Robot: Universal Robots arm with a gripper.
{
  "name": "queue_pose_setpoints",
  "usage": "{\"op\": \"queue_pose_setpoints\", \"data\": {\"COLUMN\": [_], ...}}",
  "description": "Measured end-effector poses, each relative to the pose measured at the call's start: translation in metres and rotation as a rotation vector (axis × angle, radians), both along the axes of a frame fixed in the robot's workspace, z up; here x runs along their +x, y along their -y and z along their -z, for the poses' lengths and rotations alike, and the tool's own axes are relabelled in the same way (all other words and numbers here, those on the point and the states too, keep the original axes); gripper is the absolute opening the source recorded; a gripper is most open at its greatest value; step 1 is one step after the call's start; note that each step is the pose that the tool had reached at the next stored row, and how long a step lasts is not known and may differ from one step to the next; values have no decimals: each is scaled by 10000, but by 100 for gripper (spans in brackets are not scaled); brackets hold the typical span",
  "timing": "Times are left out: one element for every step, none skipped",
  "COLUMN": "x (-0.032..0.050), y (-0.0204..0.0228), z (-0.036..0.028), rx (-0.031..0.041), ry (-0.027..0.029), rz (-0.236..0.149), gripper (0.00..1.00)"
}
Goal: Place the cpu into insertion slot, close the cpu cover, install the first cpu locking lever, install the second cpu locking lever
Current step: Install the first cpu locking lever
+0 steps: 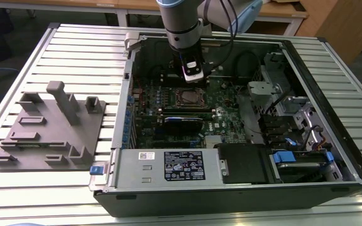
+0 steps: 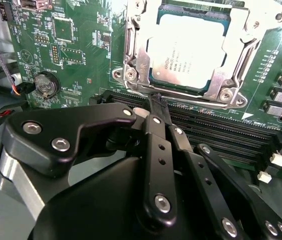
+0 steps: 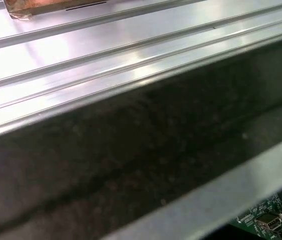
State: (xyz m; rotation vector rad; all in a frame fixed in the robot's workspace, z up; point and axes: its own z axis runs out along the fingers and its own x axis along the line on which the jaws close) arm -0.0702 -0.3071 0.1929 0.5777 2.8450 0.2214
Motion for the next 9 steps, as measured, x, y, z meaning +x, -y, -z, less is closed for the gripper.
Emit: {"op": "queue_pose_setpoints", "data": {"x": [0, 0, -1, 0, 0, -1, -1, 0, 0], "y": [0, 1, 1, 1, 1, 1, 1, 2, 2], "z": [0, 2, 4, 8, 12, 15, 17, 21, 21], "rx": [0, 0, 0, 0, -1, -1, -2, 6, 7], "ry": [0, 0, 0, 0, 0, 0, -1, 2, 1], "rz": [0, 0, 0, 0, 0, 0, 1, 0, 0], "gripper": [10, 10, 10, 10, 10, 10, 10, 10, 10]}}
